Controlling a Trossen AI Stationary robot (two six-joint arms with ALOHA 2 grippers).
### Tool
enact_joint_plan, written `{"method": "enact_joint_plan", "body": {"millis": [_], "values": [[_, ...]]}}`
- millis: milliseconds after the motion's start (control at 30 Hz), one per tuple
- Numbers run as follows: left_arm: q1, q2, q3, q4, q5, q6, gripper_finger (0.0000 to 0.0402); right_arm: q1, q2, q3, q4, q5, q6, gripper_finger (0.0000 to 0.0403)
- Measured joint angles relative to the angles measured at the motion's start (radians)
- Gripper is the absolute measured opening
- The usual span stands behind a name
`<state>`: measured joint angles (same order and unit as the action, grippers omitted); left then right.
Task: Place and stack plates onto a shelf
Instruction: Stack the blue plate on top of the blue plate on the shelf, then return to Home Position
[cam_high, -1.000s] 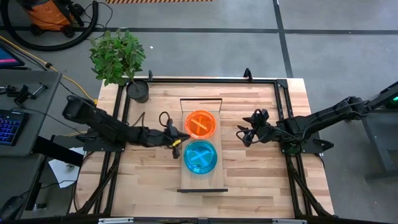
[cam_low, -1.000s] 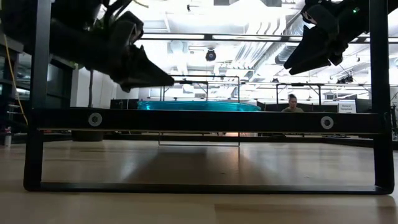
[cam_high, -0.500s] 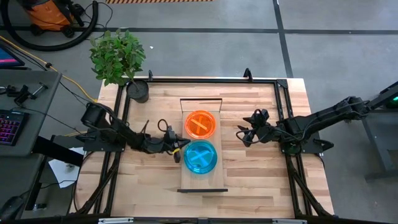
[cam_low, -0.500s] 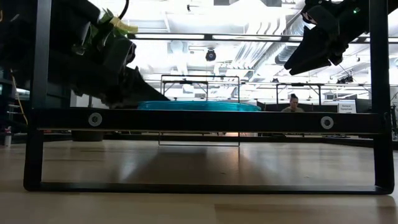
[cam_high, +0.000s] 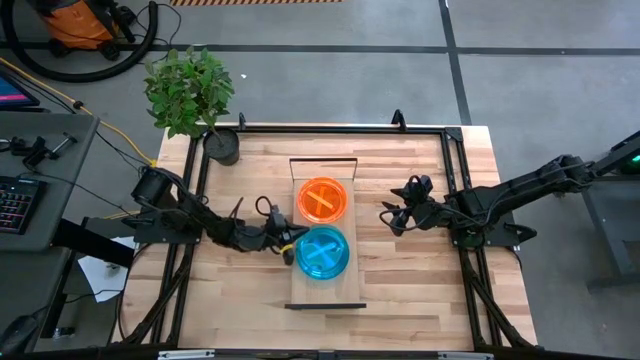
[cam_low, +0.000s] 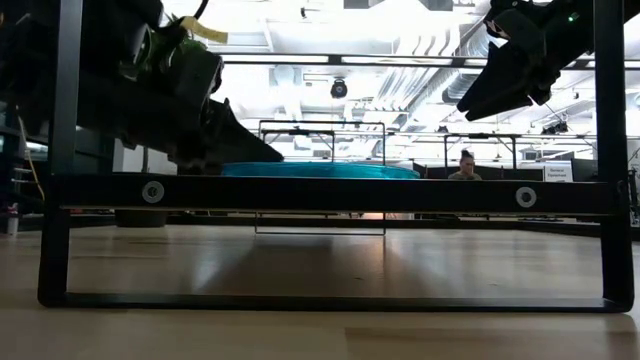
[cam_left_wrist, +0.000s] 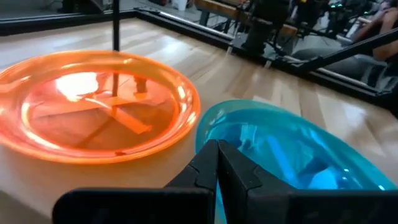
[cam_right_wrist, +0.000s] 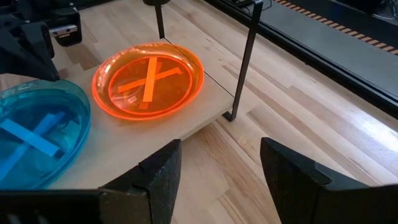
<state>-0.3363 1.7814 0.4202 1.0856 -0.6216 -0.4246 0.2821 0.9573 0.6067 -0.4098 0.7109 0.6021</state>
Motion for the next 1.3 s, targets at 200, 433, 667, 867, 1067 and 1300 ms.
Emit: {"method": "enact_joint_plan", "body": {"millis": [200,433,667,867,1067,1300], "values": [[0.000,0.006,0.001,-0.019,-0.034,-0.030,0.0000,0.000,0.000,0.000,0.000,0.000,0.000,0.0202],[0.000,0.006,0.001,-0.040,-0.019,-0.073,0.0000,0.000,0.000,0.000,0.000,0.000,0.000,0.0202],[0.000,0.006,0.001,-0.042,0.007,-0.081,0.0000,0.000,0.000,0.000,0.000,0.000,0.000,0.0202],[0.000,0.006,0.001,-0.046,0.007,-0.080,0.0000,0.000,0.000,0.000,0.000,0.000,0.000,0.0202],[0.000,-0.041,0.000,-0.036,0.008,0.043,0.0000,0.000,0.000,0.000,0.000,0.000,0.001,0.0202],[0.055,-0.243,0.000,-0.102,0.180,0.342,0.0000,0.000,0.000,0.000,0.003,0.000,0.003,0.0202]]}}
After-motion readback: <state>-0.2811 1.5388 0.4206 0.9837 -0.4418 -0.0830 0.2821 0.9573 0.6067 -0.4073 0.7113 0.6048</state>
